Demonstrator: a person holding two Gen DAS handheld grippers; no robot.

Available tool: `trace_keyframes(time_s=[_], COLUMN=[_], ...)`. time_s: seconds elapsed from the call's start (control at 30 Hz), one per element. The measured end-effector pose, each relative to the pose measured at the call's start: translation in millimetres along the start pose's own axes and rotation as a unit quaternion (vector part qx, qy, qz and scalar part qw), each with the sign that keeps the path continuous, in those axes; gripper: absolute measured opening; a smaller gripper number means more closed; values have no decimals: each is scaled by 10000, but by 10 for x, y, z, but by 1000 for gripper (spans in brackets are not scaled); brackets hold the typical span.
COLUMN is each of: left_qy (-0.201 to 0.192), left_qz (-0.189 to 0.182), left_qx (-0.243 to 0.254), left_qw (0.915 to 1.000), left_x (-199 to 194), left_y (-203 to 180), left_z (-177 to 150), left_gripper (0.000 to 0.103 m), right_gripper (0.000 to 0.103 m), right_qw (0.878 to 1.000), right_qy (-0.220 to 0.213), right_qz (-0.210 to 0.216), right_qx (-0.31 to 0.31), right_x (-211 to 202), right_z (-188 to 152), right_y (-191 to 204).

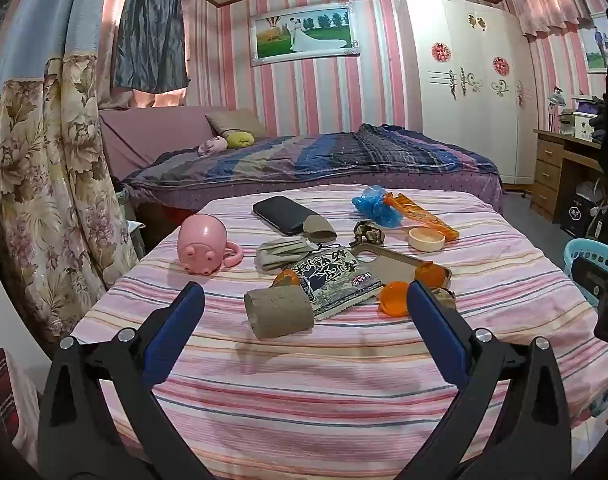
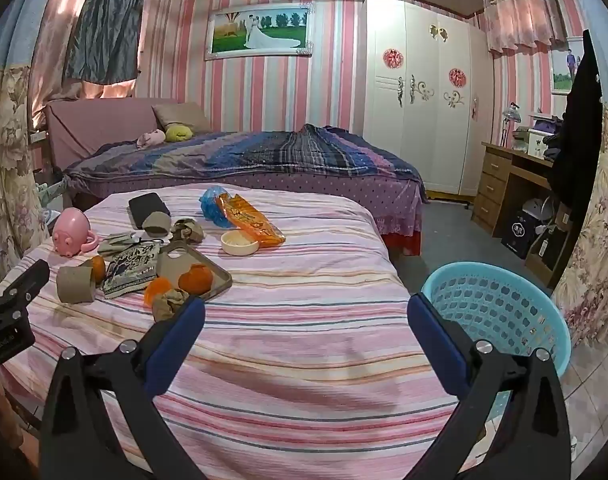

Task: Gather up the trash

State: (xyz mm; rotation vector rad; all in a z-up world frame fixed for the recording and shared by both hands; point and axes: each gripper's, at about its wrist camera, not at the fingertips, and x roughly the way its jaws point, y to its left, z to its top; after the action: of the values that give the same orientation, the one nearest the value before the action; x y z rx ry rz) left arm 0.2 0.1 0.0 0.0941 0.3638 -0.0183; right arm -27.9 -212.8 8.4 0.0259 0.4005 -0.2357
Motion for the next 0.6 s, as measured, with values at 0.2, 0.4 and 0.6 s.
trace_keyframes(time_s=[0.2, 0.4, 0.6], left_qy=[-1, 11, 18], left_qz=[-6, 15, 14], left_qx=[-19, 0, -7], left_qw=[10000, 10000, 10000], left_x=[0, 1, -5], left_y=[4, 0, 3], left_z=[1, 0, 1], left_gripper=[98, 98, 98], right_gripper=[99, 99, 99], right_qw=[10000, 10000, 9999], right_qy=[92, -78, -99], right_qz=[19, -47, -83], right_qx=[5, -4, 12], right_x=[52, -88, -72], right_z=[-1, 44, 25], right_y=[5, -54, -51])
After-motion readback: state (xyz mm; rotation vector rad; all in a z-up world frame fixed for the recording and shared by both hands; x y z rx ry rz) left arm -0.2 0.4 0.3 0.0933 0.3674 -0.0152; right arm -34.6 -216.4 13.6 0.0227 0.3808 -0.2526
